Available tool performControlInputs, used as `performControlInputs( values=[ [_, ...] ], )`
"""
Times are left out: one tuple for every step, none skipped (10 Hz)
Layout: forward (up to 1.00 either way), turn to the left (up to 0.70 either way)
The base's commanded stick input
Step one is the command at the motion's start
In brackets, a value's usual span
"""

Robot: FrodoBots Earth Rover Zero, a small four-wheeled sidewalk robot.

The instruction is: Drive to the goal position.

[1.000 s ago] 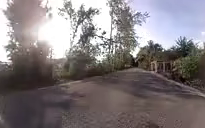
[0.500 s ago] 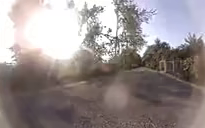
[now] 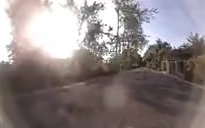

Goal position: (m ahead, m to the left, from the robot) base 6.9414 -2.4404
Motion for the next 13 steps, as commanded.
performControlInputs(
  values=[
    [0.7, -0.08],
    [0.7, -0.14],
    [0.7, -0.17],
    [0.7, -0.12],
    [0.7, -0.07],
    [0.7, -0.02],
    [0.7, 0.0],
    [0.7, 0.0],
    [0.7, 0.0],
    [0.7, 0.0],
    [0.7, 0.0],
    [0.7, 0.0],
    [0.7, 0.0]
  ],
)
